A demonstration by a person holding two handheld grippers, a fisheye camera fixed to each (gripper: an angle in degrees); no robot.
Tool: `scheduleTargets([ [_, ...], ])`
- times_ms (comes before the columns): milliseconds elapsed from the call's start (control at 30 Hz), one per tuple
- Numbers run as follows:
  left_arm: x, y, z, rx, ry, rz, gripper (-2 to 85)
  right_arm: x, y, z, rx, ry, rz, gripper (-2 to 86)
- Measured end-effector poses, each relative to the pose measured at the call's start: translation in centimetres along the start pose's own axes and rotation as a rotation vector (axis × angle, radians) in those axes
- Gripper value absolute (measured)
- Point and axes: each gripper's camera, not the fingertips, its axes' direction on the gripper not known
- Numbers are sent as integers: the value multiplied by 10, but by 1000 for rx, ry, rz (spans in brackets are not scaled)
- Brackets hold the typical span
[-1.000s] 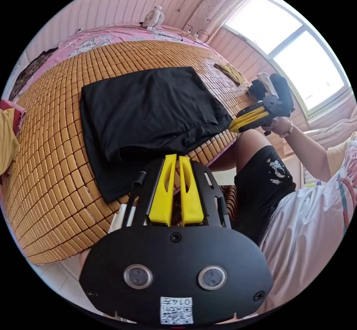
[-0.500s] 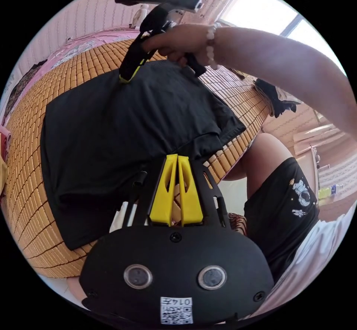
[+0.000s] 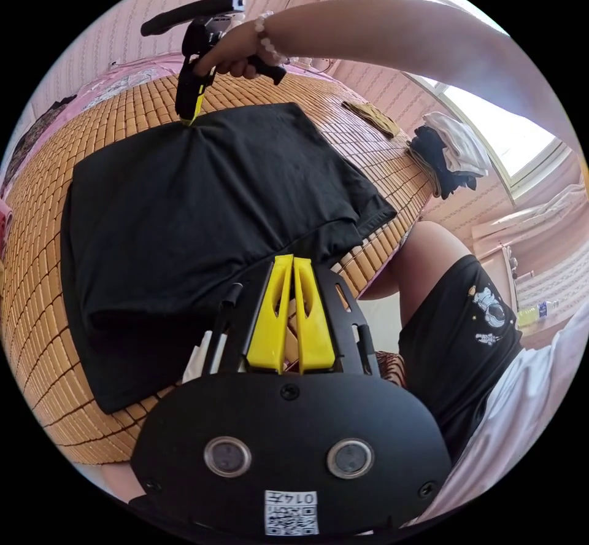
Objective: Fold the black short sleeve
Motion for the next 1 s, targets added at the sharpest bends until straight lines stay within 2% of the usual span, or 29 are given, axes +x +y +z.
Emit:
scheduleTargets([
  [100,10,10,1,16,-39,41,-9,8,7,6,45,6,91,-6],
  [167,16,16,-6,35,-4,72,-7,17,21,5,99,-28,155,-7],
  [300,26,28,-23,109,90,128,7,36,117,-13,395,-166,343,-8],
  [367,34,31,-27,142,93,151,61,37,177,-13,473,-186,409,-7],
  [467,46,29,-21,196,92,171,127,36,276,9,461,-164,564,2],
  [633,74,5,3,172,102,261,155,19,407,62,367,-300,732,78],
  [767,100,-21,23,126,82,327,165,14,447,86,352,-426,751,95],
  [833,112,-30,33,113,54,369,176,16,464,95,396,-518,738,68],
  [1000,134,-51,73,14,42,456,200,29,491,105,426,-587,693,19],
])
